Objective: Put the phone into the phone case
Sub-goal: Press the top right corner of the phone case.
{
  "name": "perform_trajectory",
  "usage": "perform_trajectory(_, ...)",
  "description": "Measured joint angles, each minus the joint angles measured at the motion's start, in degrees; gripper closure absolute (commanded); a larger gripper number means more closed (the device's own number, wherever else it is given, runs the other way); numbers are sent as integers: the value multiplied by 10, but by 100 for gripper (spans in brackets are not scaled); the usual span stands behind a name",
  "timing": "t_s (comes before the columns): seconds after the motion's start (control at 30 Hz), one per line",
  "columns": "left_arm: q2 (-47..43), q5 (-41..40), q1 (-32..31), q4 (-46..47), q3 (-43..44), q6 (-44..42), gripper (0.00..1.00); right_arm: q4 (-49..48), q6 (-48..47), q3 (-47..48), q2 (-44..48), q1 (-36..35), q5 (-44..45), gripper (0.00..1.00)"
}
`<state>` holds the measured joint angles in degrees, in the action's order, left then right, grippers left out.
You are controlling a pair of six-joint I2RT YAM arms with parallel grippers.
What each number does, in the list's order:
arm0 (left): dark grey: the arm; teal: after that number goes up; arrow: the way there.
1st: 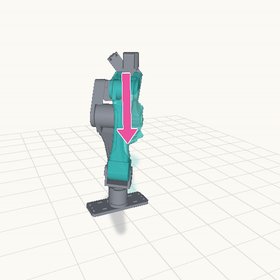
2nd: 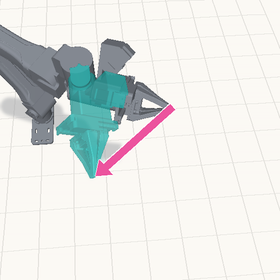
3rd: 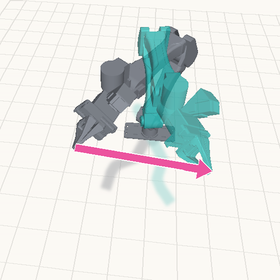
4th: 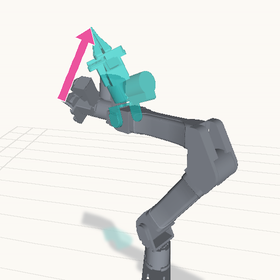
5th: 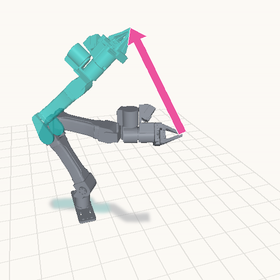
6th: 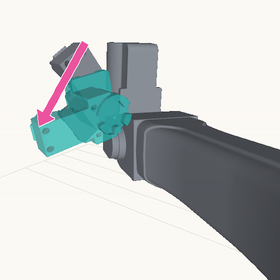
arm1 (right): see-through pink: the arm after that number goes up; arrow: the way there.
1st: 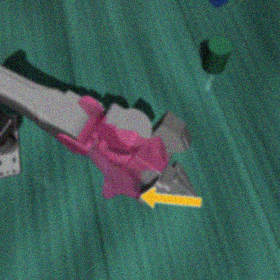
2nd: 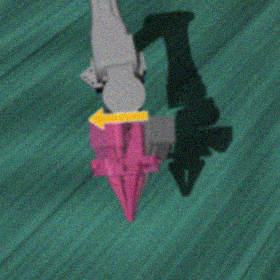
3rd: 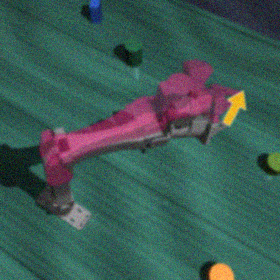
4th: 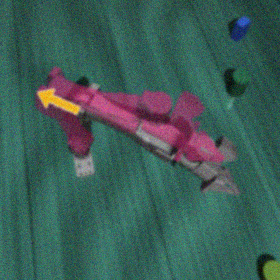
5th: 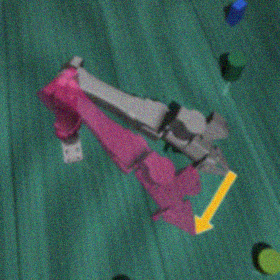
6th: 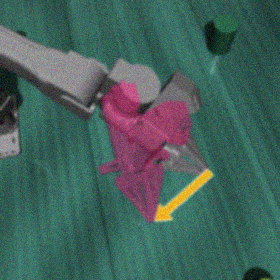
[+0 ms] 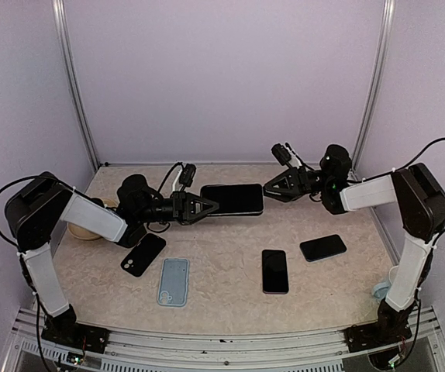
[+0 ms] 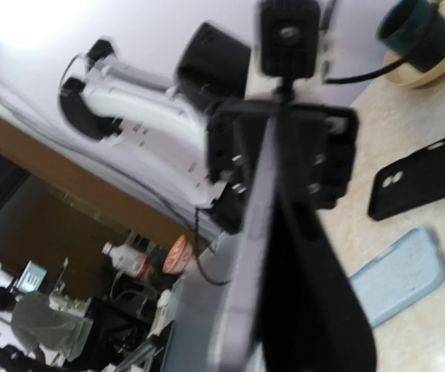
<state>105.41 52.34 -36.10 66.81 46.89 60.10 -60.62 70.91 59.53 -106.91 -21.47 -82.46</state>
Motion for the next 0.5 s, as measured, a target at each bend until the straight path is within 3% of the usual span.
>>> perform_trajectory(0.2, 0, -16, 2, -18, 0, -6, 100, 273, -206, 63, 14, 0, 39, 55)
perform_trajectory(0.5, 0, -12, 0, -26, 0, -5, 100, 411, -315, 78, 26, -1, 59, 51)
